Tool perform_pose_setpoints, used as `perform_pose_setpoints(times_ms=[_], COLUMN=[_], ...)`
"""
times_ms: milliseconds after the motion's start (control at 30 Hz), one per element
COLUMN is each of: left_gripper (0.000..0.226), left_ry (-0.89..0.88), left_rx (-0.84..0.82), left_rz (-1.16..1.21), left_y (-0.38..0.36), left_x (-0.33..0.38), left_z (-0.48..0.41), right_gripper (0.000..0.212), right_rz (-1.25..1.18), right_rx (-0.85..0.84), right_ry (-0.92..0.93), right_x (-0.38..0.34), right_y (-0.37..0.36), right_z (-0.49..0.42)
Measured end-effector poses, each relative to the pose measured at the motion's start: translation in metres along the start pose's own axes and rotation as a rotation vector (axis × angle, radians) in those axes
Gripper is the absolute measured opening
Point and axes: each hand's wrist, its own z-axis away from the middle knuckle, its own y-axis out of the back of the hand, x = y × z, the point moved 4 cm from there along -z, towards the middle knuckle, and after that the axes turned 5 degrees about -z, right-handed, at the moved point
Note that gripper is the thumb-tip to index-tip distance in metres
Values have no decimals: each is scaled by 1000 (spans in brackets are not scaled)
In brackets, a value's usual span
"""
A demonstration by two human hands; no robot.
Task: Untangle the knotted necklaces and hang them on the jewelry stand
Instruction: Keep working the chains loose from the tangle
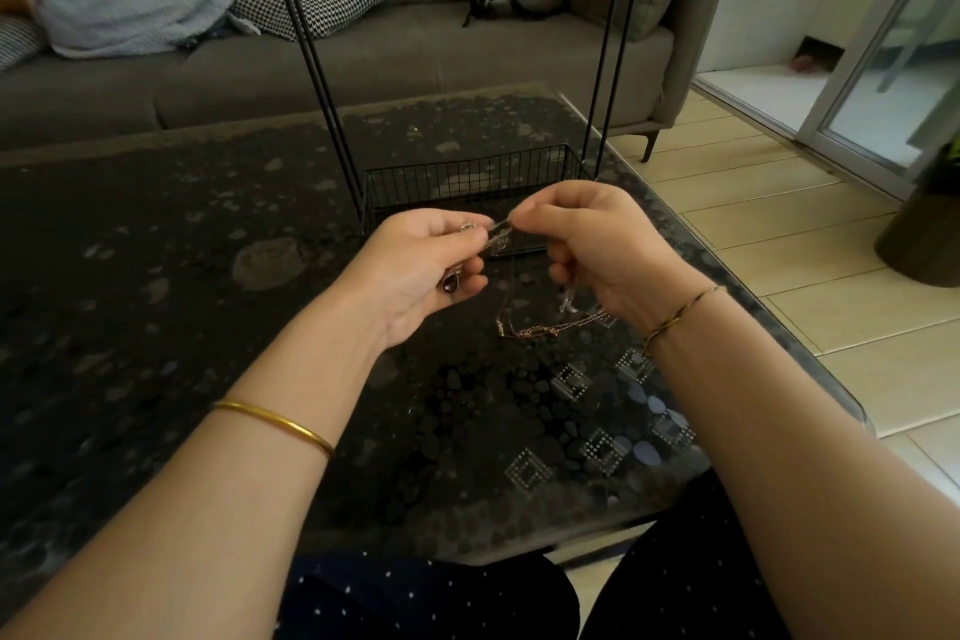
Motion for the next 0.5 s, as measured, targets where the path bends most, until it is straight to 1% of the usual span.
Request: perform_pose_setpoints(times_ms=[133,300,400,500], left_gripper=[11,9,12,13], left_ry=[-10,25,29,28], left_rx=[-35,36,90,153], left_rz=[-117,-220,-246,-190], left_y=[-4,-3,-2,2], left_x=[-1,-4,-5,-4], left_z=[0,-4,-5,-4], right_gripper=[4,8,9,10], right_rz=[27,69,77,89], right_rx=[10,-26,-49,-133], right_ry=[43,92,70,-4], right_x=[0,0,2,5], right_y=[0,-8,-11,-13], right_z=[-1,0,-1,-1])
